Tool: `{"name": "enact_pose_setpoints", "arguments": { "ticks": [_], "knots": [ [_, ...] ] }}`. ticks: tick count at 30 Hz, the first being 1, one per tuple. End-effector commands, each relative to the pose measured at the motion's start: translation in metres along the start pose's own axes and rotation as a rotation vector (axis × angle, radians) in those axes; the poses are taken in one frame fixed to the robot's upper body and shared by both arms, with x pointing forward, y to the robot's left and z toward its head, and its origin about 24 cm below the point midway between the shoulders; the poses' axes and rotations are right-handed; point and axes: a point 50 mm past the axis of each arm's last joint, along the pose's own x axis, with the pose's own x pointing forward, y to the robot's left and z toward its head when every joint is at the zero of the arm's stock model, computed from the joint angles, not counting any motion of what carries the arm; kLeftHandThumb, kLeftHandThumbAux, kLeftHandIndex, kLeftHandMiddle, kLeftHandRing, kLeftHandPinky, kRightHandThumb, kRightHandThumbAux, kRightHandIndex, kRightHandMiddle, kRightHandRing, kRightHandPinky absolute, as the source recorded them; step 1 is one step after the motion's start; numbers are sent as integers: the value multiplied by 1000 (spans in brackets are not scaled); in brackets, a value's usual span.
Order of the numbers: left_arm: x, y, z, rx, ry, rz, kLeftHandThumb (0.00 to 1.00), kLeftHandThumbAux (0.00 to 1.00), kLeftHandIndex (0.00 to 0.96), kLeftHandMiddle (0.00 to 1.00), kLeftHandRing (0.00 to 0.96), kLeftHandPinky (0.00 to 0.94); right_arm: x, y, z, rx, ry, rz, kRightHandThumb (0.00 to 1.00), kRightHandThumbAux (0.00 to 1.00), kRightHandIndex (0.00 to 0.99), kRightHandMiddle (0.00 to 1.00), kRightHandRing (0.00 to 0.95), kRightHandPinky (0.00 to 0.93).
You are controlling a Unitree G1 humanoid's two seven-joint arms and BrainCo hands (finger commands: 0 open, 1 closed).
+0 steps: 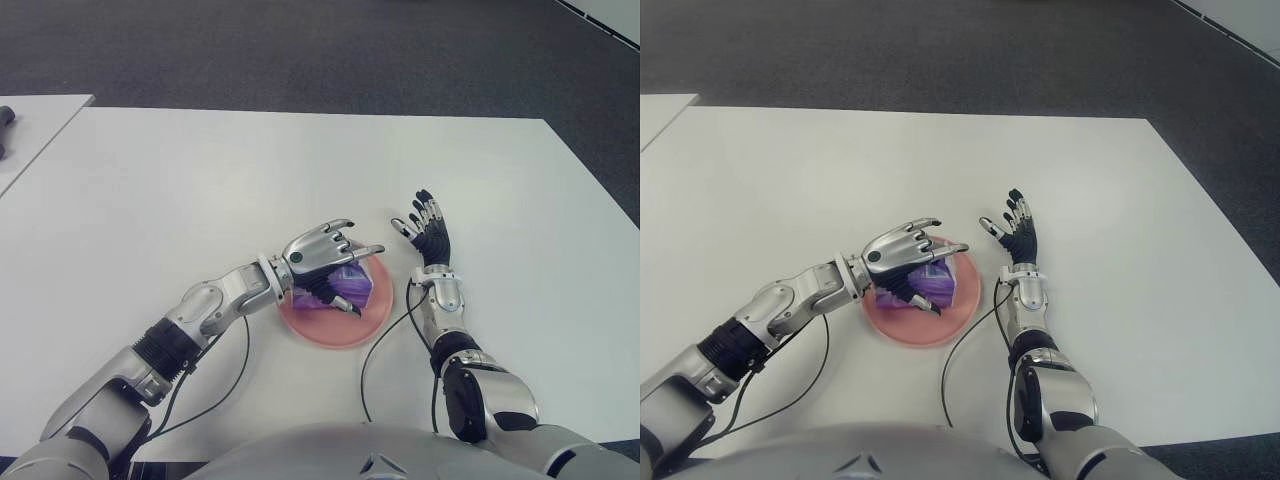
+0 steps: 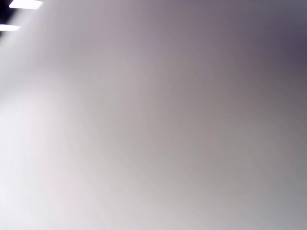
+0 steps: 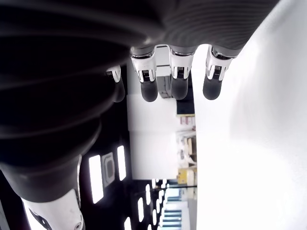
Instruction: Put the tissue paper into the plate.
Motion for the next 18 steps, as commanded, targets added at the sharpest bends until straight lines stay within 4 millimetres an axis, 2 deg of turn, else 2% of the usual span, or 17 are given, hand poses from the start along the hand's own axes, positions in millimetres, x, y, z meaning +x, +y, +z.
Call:
{"name": "enact_pose_setpoints", "arguments": {
  "ticks": [1,12,15,18],
  "knots": [
    [-8,-15,-4,-22,42,-96,51,223,0,0,0,0,-17,-2,-21,13,111,-16,80,783,6,0,0,18],
    [-11,-2,-5,-38,54,-44,19,240,0,0,0,0,-17,-2,-21,13,112,-16,80,783,6,0,0,18],
    [-12,6,-5,-49,59,-20,8,255,0,0,0,0,-17,-2,-21,13,112,-16,80,783,6,0,0,18],
    [-15,23,-9,-55,63,18,2,262,0,0,0,0,-17,-2,-21,13,112,-16,80,783,6,0,0,18]
  ]
}}
